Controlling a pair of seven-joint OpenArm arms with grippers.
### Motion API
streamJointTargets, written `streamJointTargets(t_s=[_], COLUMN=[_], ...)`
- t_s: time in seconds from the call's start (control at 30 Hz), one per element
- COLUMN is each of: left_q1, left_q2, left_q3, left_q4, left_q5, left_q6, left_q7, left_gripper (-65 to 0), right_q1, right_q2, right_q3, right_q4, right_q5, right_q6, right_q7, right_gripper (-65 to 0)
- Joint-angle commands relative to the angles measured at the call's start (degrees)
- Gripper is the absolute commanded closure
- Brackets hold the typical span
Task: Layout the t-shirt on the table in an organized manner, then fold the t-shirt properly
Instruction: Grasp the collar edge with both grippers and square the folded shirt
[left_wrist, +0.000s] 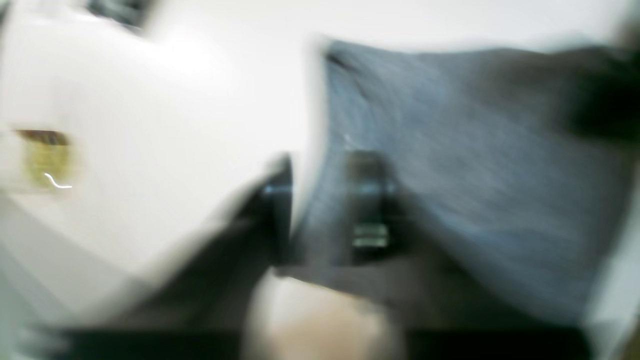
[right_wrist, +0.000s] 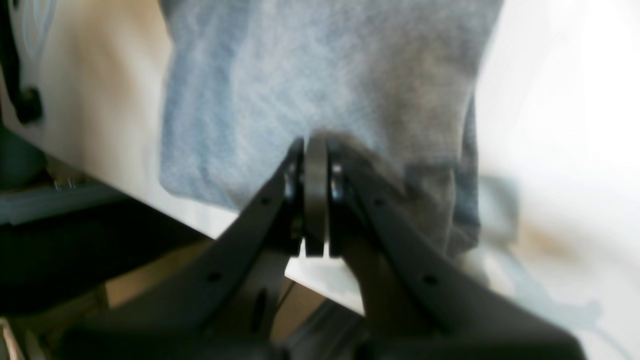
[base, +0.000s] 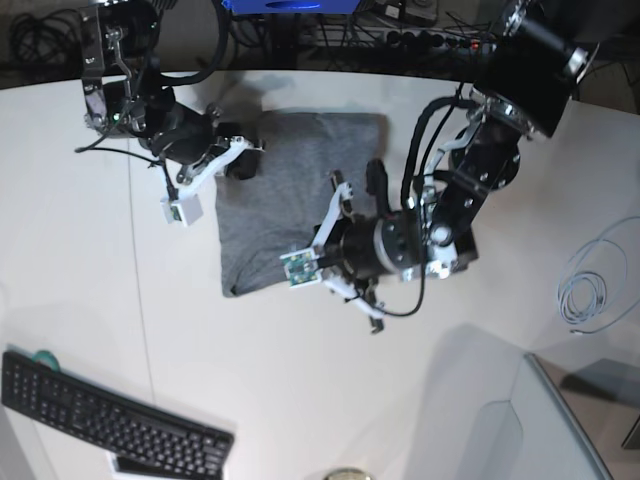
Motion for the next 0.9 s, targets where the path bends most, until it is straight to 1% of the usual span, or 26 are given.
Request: streamJointTargets(t_s=[0.0,0.13,0.37,0.43,0.5,0.6,0.67,0.77,0.87], left_q1=[1.0,8.9,16.9,17.8,18.3,18.1,17.8,18.2,18.2], left_q2=[-0.5,-0.6,-1.5,-1.9,-3.2,-3.3,-3.2,-3.2,-3.2], left_q3=[-1.8,-6.0,-6.2,-6.2,-5.8,-5.7,-5.7,-6.2,-6.4], left_q4=[2.0,2.4,2.4,2.4,1.6,-3.5,-7.2,-9.4,-7.4], left_q5=[-0.5,-0.7,-0.5,-0.5,-0.5,-0.5,-0.5,-0.5,-1.0], left_q6=[0.3,0.3,0.3,0.3,0.3,0.3,0.3,0.3,0.3], left_q7=[-0.7,-1.0,-1.1,-1.1,-1.1,-1.3,-3.6,-7.8,-8.1], left_gripper=[0.0,0.0,0.0,0.0,0.0,0.0,0.0,0.0,0.0], right_q1=[-0.1,-0.1,-0.1,-0.1,-0.1,-0.1,-0.1,-0.1,-0.8], right_q2=[0.0,0.0,0.0,0.0,0.1,0.1,0.1,0.1,0.1], right_q3=[0.1,0.0,0.0,0.0,0.0,0.0,0.0,0.0,0.0], right_q4=[1.4,0.6,-0.2,-1.4,-2.8,-4.3,-4.3,-4.3,-2.7], right_q5=[1.0,1.0,1.0,1.0,1.0,1.0,1.0,1.0,1.0], right_q6=[0.4,0.4,0.4,0.4,0.4,0.4,0.4,0.4,0.4], right_q7=[0.4,0.4,0.4,0.4,0.7,0.9,0.9,0.9,1.0], right_gripper=[0.0,0.0,0.0,0.0,0.0,0.0,0.0,0.0,0.0])
